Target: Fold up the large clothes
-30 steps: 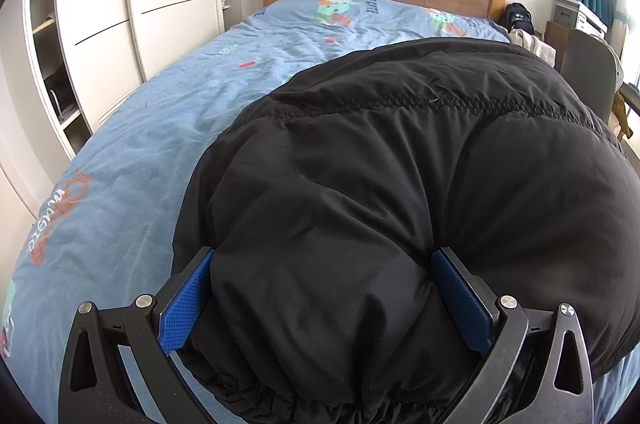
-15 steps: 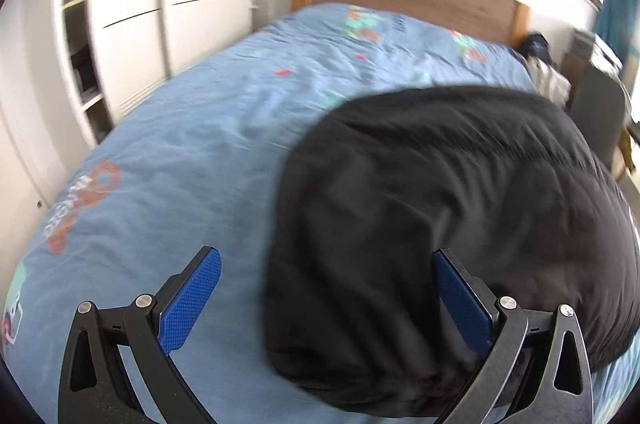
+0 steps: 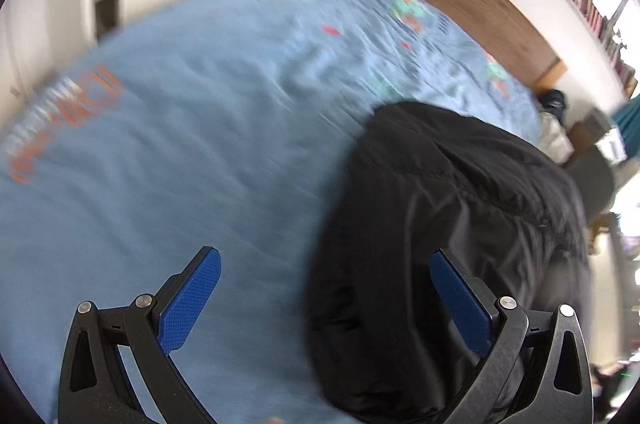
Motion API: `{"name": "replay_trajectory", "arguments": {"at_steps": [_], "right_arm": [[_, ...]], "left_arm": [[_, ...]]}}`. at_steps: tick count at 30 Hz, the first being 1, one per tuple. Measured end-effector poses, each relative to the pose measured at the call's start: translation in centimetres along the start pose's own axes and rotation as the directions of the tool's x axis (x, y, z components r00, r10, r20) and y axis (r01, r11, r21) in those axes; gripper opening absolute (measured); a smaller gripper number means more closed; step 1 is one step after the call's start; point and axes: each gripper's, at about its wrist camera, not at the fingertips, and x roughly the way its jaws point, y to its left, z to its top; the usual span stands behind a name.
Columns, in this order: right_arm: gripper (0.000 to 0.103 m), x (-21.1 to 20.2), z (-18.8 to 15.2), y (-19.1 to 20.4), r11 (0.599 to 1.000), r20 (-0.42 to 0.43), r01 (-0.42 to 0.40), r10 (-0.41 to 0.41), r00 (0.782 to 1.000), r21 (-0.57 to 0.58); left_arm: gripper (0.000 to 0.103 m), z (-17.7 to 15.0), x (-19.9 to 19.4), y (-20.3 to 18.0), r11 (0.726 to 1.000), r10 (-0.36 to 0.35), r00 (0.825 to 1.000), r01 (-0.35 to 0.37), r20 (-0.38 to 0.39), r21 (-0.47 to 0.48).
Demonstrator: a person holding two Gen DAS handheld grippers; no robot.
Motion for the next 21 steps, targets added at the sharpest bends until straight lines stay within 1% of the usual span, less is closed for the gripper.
{"name": "replay_trajectory", "arguments": {"at_steps": [3, 6, 8, 9, 10, 13, 14, 16, 17, 18, 19, 20, 21], "right_arm": [[0.103, 2.5, 0.4, -0.1, 0.999, -0.044, -0.039, 0.041, 0.998, 0.035], [0.103, 5.6, 0.5, -0.2, 0.996, -0.098, -0.059, 0.066, 0.993, 0.071], [0.103, 7.2, 0.4, -0.3, 0.994, -0.123, -0.068, 0.079, 0.989, 0.09], [0.103, 7.8, 0.3, -0.4, 0.992, -0.13, -0.076, 0.089, 0.988, 0.098], [0.103, 8.6, 0.2, -0.5, 0.99, -0.132, -0.089, 0.103, 0.986, 0.109], [0.103, 10.0, 0.3, -0.5, 0.986, -0.133, -0.112, 0.128, 0.983, 0.124], [0.103, 10.4, 0.4, -0.4, 0.985, -0.14, -0.12, 0.137, 0.981, 0.125], [0.103, 11.3, 0.7, 0.2, 0.98, -0.16, -0.148, 0.169, 0.973, 0.133], [0.103, 11.9, 0.8, 0.9, 0.975, -0.176, -0.175, 0.198, 0.964, 0.139], [0.103, 12.3, 0.8, 1.5, 0.97, -0.188, -0.198, 0.222, 0.957, 0.142], [0.103, 12.8, 0.8, 2.4, 0.961, -0.207, -0.238, 0.263, 0.942, 0.141], [0.103, 13.2, 0.7, 3.2, 0.955, -0.218, -0.264, 0.288, 0.932, 0.133], [0.103, 13.5, 0.6, 3.7, 0.953, -0.227, -0.279, 0.3, 0.926, 0.122]], "left_arm": [[0.103, 0.1, 2.5, 0.2, 0.998, -0.066, 0.995, 0.064, -0.073, -0.026], [0.103, -0.1, 5.3, 0.5, 0.993, -0.108, 0.982, 0.101, -0.153, -0.052], [0.103, -0.3, 6.4, 0.7, 0.992, -0.116, 0.979, 0.107, -0.168, -0.06], [0.103, -0.4, 7.0, 0.8, 0.991, -0.131, 0.976, 0.121, -0.176, -0.063], [0.103, -0.5, 7.5, 0.9, 0.988, -0.151, 0.971, 0.14, -0.186, -0.072], [0.102, -1.0, 8.8, 1.1, 0.972, -0.229, 0.947, 0.208, -0.226, -0.112], [0.102, -0.9, 9.0, 1.0, 0.963, -0.264, 0.933, 0.241, -0.243, -0.12], [0.102, -0.9, 9.2, 0.3, 0.939, -0.342, 0.895, 0.313, -0.285, -0.144], [0.102, -0.9, 9.3, -0.2, 0.93, -0.367, 0.88, 0.338, -0.3, -0.146], [0.102, -1.1, 9.4, -1.2, 0.912, -0.41, 0.853, 0.385, -0.323, -0.142], [0.102, -1.2, 9.5, -1.9, 0.898, -0.44, 0.833, 0.417, -0.334, -0.142], [0.103, -1.4, 9.6, -2.5, 0.877, -0.478, 0.807, 0.456, -0.345, -0.151], [0.103, -1.5, 9.5, -2.8, 0.862, -0.504, 0.79, 0.481, -0.349, -0.157]]}}
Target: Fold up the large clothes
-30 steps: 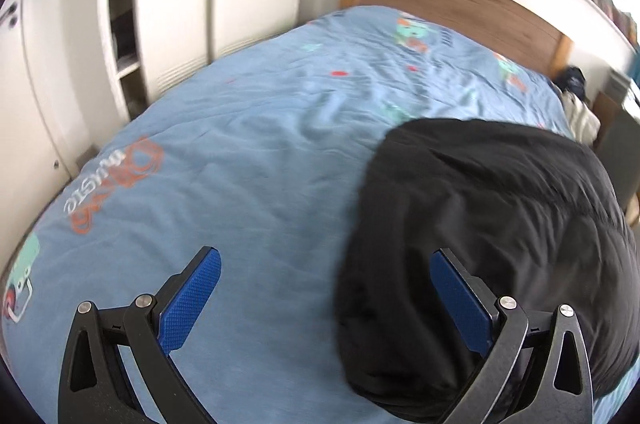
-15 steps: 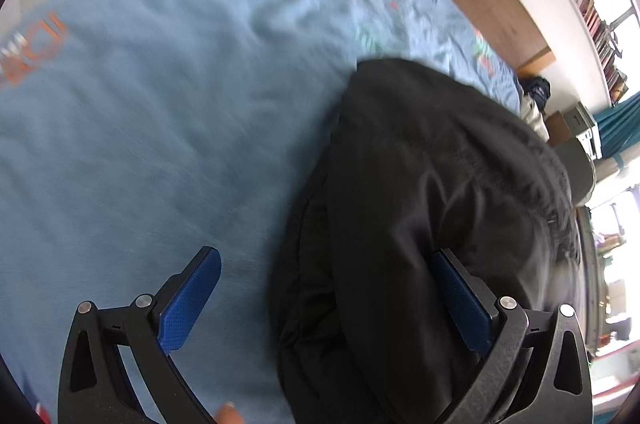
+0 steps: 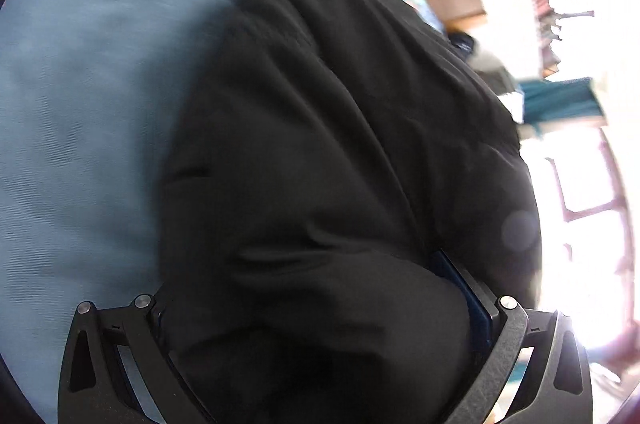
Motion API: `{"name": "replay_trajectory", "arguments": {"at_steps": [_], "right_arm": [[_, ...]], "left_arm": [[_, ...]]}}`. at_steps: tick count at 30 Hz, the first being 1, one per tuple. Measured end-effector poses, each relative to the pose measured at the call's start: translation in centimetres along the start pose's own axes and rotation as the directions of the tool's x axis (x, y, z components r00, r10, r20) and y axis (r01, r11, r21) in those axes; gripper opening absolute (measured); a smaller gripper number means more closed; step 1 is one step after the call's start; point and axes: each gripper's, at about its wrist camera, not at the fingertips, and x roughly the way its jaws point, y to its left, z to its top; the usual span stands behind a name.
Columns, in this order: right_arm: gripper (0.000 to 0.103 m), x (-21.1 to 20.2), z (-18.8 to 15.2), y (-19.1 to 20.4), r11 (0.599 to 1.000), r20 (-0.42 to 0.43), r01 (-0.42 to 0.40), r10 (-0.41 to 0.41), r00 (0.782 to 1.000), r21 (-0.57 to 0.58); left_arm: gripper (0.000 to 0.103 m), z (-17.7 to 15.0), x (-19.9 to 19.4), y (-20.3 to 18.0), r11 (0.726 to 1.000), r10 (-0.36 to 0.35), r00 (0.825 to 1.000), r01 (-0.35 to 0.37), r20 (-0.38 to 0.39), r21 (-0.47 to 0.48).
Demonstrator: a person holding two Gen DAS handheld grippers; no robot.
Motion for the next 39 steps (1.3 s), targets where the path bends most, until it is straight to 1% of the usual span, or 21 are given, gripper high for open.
{"name": "replay_trajectory", "arguments": {"at_steps": [2, 4, 7, 8, 9, 10, 11, 12, 13, 14, 15, 16, 17, 18, 21, 26, 29, 30, 34, 37, 39], "right_arm": [[0.103, 0.8, 0.1, 0.0, 1.0, -0.02, -0.001, 0.0, 1.0, -0.01], [0.103, 1.2, 0.3, -0.9, 1.0, -0.032, -0.008, 0.009, 0.999, 0.029], [0.103, 1.8, 0.2, -0.7, 1.0, -0.022, 0.007, -0.006, 1.0, 0.024], [0.103, 2.1, 0.3, -0.5, 1.0, -0.025, 0.019, -0.018, 1.0, 0.021], [0.103, 2.3, 0.4, -0.3, 0.999, -0.031, 0.028, -0.027, 0.999, 0.022], [0.103, 2.5, 0.5, 0.0, 0.999, -0.037, 0.037, -0.036, 0.999, 0.022], [0.103, 2.6, 0.6, 0.4, 0.998, -0.034, 0.056, -0.055, 0.998, 0.017], [0.1, 2.8, 0.7, 1.2, 0.997, -0.028, 0.081, -0.081, 0.996, -0.003], [0.095, 2.7, 0.9, 1.9, 0.995, -0.022, 0.095, -0.096, 0.995, -0.027], [0.082, 2.7, 1.1, 2.9, 0.993, -0.014, 0.102, -0.103, 0.995, -0.06], [0.067, 2.6, 1.3, 3.9, 0.991, -0.008, 0.098, -0.099, 0.995, -0.088], [0.06, 2.5, 1.6, 4.8, 0.99, 0.003, 0.095, -0.095, 0.995, -0.109], [0.049, 2.3, 1.8, 5.7, 0.987, 0.015, 0.097, -0.096, 0.995, -0.128], [0.043, 2.1, 2.2, 6.7, 0.984, 0.028, 0.099, -0.096, 0.995, -0.151], [0.036, 1.5, 3.1, 10.9, 0.969, 0.082, 0.085, -0.067, 0.994, -0.231], [0.034, -0.3, 4.0, 16.8, 0.941, 0.155, 0.068, -0.017, 0.988, -0.332], [0.034, -2.3, 2.8, 20.5, 0.918, 0.178, 0.04, 0.034, 0.983, -0.394], [0.034, -2.7, 2.2, 21.9, 0.909, 0.186, 0.032, 0.05, 0.981, -0.415], [0.034, -6.5, -0.6, 23.5, 0.884, 0.187, 0.011, 0.086, 0.979, -0.467], [0.034, -7.2, -2.5, 24.0, 0.878, 0.17, 0.009, 0.083, 0.982, -0.479], [0.034, -8.3, -4.3, 22.3, 0.881, 0.151, 0.009, 0.071, 0.986, -0.472]], "left_arm": [[0.103, 0.0, 0.7, 0.3, 1.0, -0.003, 1.0, 0.003, -0.023, -0.009], [0.102, 0.1, 1.3, 0.8, 0.999, 0.005, 0.999, -0.007, -0.046, -0.034], [0.103, -0.1, 1.7, 0.0, 0.999, 0.048, 0.998, -0.049, -0.041, -0.013], [0.1, -0.2, 1.7, -0.5, 0.998, 0.066, 0.997, -0.066, -0.029, -0.005], [0.092, -0.4, 1.5, -1.0, 0.997, 0.076, 0.997, -0.076, -0.01, 0.007], [0.087, -0.5, 1.3, -1.7, 0.996, 0.081, 0.997, -0.081, 0.008, 0.024], [0.075, -0.5, 1.0, -2.2, 0.996, 0.083, 0.996, -0.083, 0.02, 0.038], [0.063, -0.7, 0.6, -3.3, 0.995, 0.083, 0.996, -0.085, 0.035, 0.061], [0.057, -0.6, 0.6, -4.1, 0.993, 0.083, 0.996, -0.086, 0.043, 0.076], [0.047, -0.6, 0.5, -4.8, 0.992, 0.083, 0.995, -0.087, 0.048, 0.089], [0.04, -0.7, 0.2, -6.2, 0.989, 0.08, 0.995, -0.086, 0.053, 0.121], [0.038, -0.8, 0.0, -7.3, 0.985, 0.079, 0.995, -0.087, 0.056, 0.15], [0.034, -0.8, -0.3, -8.6, 0.98, 0.07, 0.996, -0.08, 0.062, 0.184], [0.032, -0.9, -0.7, -10.0, 0.975, 0.047, 0.997, -0.061, 0.069, 0.215], [0.031, -1.3, -2.0, -14.0, 0.954, -0.033, 0.996, 0.006, 0.084, 0.301], [0.031, -2.2, -5.0, -19.5, 0.917, -0.125, 0.985, 0.07, 0.116, 0.394], [0.031, -3.8, -8.0, -21.2, 0.901, -0.163, 0.976, 0.089, 0.143, 0.424], [0.031, -4.0, -8.5, -21.5, 0.898, -0.17, 0.974, 0.09, 0.15, 0.431], [0.031, -6.9, -11.1, -22.4, 0.887, -0.171, 0.97, 0.074, 0.175, 0.456], [0.031, -9.2, -12.0, -21.3, 0.897, -0.152, 0.972, 0.06, 0.178, 0.438], [0.031, -9.9, -11.7, -19.8, 0.907, -0.129, 0.976, 0.046, 0.173, 0.418]]}}
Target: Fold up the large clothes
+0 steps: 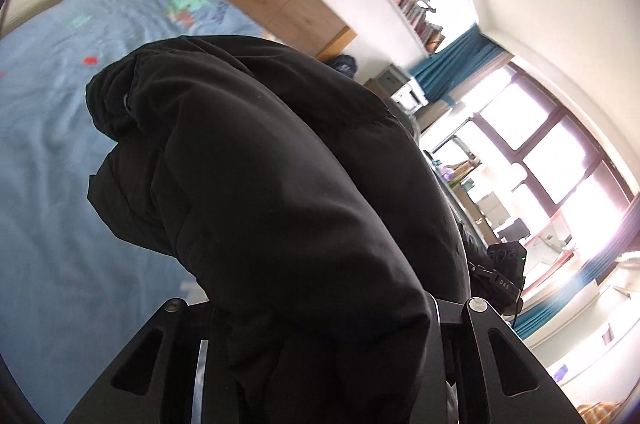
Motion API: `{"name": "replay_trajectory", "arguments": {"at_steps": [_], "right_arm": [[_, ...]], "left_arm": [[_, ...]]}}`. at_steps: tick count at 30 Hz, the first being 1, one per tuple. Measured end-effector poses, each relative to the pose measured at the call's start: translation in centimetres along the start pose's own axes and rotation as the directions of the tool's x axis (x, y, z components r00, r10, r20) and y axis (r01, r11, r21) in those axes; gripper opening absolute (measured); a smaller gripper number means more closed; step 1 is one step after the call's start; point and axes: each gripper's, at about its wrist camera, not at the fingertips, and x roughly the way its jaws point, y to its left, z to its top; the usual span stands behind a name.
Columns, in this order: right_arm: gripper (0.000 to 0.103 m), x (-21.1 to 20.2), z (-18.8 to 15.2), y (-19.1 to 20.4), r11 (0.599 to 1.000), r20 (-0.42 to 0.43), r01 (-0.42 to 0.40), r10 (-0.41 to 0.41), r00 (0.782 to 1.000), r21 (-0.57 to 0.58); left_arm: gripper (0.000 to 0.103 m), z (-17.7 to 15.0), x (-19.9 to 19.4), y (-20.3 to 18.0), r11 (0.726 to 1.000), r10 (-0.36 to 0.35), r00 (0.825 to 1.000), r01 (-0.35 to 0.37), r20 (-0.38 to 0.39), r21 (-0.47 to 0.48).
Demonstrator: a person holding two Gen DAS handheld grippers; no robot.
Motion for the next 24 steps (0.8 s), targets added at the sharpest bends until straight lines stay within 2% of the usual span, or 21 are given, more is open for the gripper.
{"name": "replay_trajectory", "arguments": {"at_steps": [3, 4, 10, 13, 15, 18, 20, 22, 23, 24], "right_arm": [[0.034, -0.1, -3.4, -0.6, 0.999, -0.045, 0.008, -0.006, 0.999, 0.031], [0.034, 0.1, -4.4, -1.2, 0.999, -0.065, 0.017, -0.014, 0.998, 0.041], [0.034, 1.3, -10.1, -5.3, 0.99, -0.175, 0.088, -0.068, 0.982, 0.109], [0.047, 0.3, -11.7, -7.2, 0.977, -0.231, 0.17, -0.138, 0.963, 0.128], [0.059, -0.6, -12.6, -8.8, 0.966, -0.272, 0.199, -0.15, 0.95, 0.165], [0.071, -2.8, -14.7, -10.3, 0.949, -0.3, 0.221, -0.148, 0.942, 0.225], [0.076, -4.8, -15.6, -10.8, 0.937, -0.298, 0.255, -0.179, 0.937, 0.237], [0.076, -7.2, -16.3, -11.2, 0.927, -0.284, 0.276, -0.201, 0.937, 0.254], [0.076, -8.4, -16.5, -11.4, 0.92, -0.276, 0.292, -0.219, 0.936, 0.262], [0.076, -9.8, -16.8, -11.6, 0.905, -0.275, 0.332, -0.26, 0.926, 0.265]], "left_arm": [[0.031, -2.7, -0.2, 2.3, 0.998, 0.044, 0.998, -0.046, -0.04, -0.035], [0.031, -2.7, -0.1, 3.2, 0.997, 0.054, 0.997, -0.056, -0.051, -0.045], [0.033, -8.3, -0.5, 9.1, 0.972, 0.149, 0.977, -0.173, -0.153, -0.16], [0.045, -10.4, -2.2, 12.5, 0.939, 0.196, 0.959, -0.243, -0.204, -0.242], [0.057, -11.0, -4.0, 13.9, 0.916, 0.236, 0.946, -0.293, -0.224, -0.273], [0.065, -12.6, -7.7, 15.3, 0.881, 0.269, 0.936, -0.334, -0.226, -0.335], [0.066, -13.4, -10.1, 15.6, 0.862, 0.311, 0.926, -0.369, -0.213, -0.347], [0.066, -13.9, -11.9, 15.8, 0.849, 0.333, 0.92, -0.389, -0.208, -0.359], [0.066, -14.0, -12.7, 15.6, 0.842, 0.351, 0.913, -0.406, -0.209, -0.356], [0.066, -14.0, -13.6, 14.8, 0.836, 0.389, 0.897, -0.44, -0.212, -0.328]]}}
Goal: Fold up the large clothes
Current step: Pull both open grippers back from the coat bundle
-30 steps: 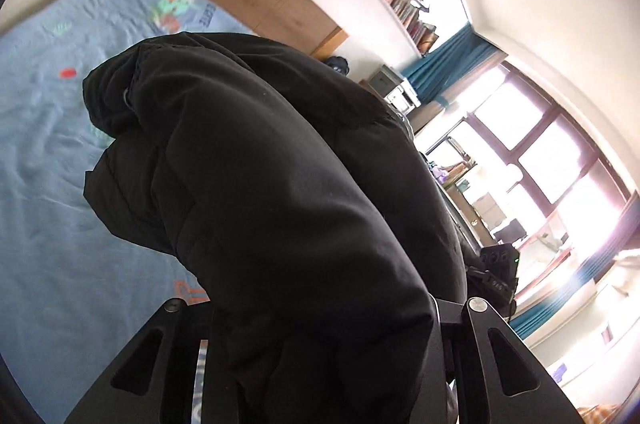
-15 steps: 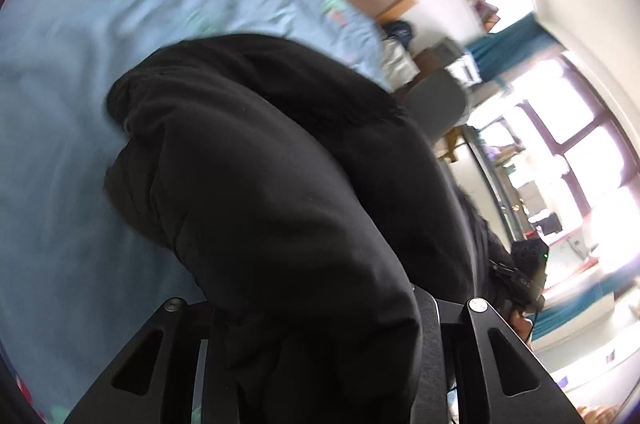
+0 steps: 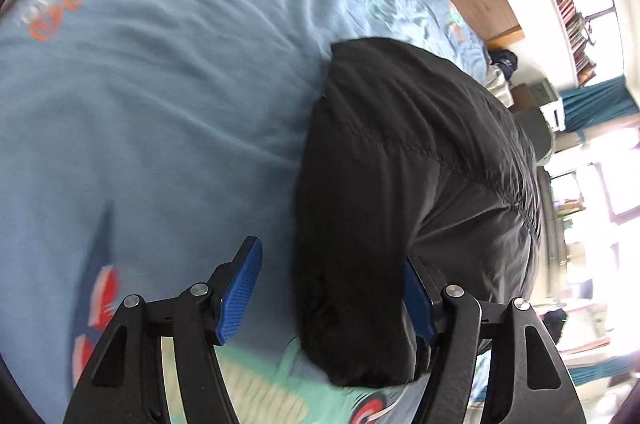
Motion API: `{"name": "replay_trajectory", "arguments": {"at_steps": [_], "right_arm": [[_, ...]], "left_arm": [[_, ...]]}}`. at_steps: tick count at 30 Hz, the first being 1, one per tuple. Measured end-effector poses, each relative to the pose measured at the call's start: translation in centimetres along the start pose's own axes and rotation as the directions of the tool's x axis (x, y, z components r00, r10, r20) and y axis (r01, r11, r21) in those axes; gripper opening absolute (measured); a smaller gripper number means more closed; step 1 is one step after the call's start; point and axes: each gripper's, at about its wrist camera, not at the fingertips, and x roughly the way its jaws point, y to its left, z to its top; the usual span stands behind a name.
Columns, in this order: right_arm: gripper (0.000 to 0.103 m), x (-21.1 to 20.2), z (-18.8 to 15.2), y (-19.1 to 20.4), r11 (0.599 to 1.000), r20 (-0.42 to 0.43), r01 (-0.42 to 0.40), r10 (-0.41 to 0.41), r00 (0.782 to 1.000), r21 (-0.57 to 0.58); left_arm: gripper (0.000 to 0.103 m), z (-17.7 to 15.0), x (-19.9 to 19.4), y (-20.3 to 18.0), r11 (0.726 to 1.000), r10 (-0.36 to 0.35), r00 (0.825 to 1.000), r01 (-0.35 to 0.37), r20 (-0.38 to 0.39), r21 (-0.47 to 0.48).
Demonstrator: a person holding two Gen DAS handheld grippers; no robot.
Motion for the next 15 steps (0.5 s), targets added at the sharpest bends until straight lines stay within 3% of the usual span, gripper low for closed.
{"name": "replay_trajectory", "arguments": {"at_steps": [3, 5, 11, 15], "right_arm": [[0.076, -3.1, -1.2, -1.2, 0.989, 0.012, 0.149, -0.149, 0.989, 0.024], [0.076, -5.1, -2.0, -1.1, 0.98, 0.026, 0.197, -0.197, 0.98, 0.016], [0.076, -11.3, -5.9, 2.0, 0.964, 0.099, 0.255, -0.247, 0.964, -0.071], [0.076, -14.5, -9.5, 5.0, 0.96, 0.151, 0.253, -0.235, 0.96, -0.119]], "left_arm": [[0.066, -0.4, -1.9, -1.6, 0.992, 0.107, 0.994, -0.108, 0.022, 0.057], [0.063, -0.7, -3.5, -3.3, 0.983, 0.16, 0.986, -0.165, 0.055, 0.087], [0.063, -3.3, -8.4, -7.5, 0.963, 0.199, 0.964, -0.226, 0.176, 0.147], [0.067, -7.6, -11.4, -10.7, 0.94, 0.218, 0.936, -0.278, 0.276, 0.198]]}}
